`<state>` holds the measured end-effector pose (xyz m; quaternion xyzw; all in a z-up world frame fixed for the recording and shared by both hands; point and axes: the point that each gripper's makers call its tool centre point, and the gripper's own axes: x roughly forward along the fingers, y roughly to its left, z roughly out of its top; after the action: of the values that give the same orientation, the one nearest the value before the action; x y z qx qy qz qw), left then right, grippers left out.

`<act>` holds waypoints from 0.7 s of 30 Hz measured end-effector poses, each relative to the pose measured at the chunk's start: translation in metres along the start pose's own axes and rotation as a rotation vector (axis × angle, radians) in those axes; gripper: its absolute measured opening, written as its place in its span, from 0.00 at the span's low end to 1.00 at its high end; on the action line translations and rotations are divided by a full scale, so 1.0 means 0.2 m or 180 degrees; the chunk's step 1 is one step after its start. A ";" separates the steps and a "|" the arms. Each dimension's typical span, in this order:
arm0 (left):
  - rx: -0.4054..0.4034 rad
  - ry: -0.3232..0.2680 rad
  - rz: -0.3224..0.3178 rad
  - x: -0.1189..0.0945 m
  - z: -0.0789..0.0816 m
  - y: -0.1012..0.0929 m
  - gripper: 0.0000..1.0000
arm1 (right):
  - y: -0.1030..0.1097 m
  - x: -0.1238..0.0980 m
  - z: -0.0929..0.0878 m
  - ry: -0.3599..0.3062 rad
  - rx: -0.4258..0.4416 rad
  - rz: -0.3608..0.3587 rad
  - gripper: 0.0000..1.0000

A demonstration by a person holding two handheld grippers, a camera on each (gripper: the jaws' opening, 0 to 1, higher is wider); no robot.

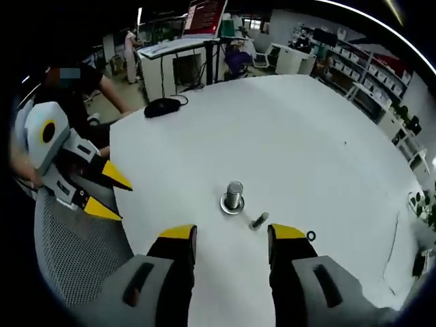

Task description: Place the washer onto the threaded stud by aligning its center hole with the stud, sliding it down to the base, and recovering from edge contact or off-axis alignment until the washer reaches the visible bottom stop.

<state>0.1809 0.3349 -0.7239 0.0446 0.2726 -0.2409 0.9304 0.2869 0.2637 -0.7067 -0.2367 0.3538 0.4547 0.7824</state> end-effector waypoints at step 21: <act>-0.0047 -0.0030 -0.0184 0.01 0.01 -0.05 0.22 | -0.08 -0.14 -0.24 -0.0042 0.0562 -0.0321 0.40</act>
<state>0.1775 0.3247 -0.7225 0.0286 0.2712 -0.2659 0.9246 0.2763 0.2076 -0.7146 -0.1813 0.3750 0.3834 0.8243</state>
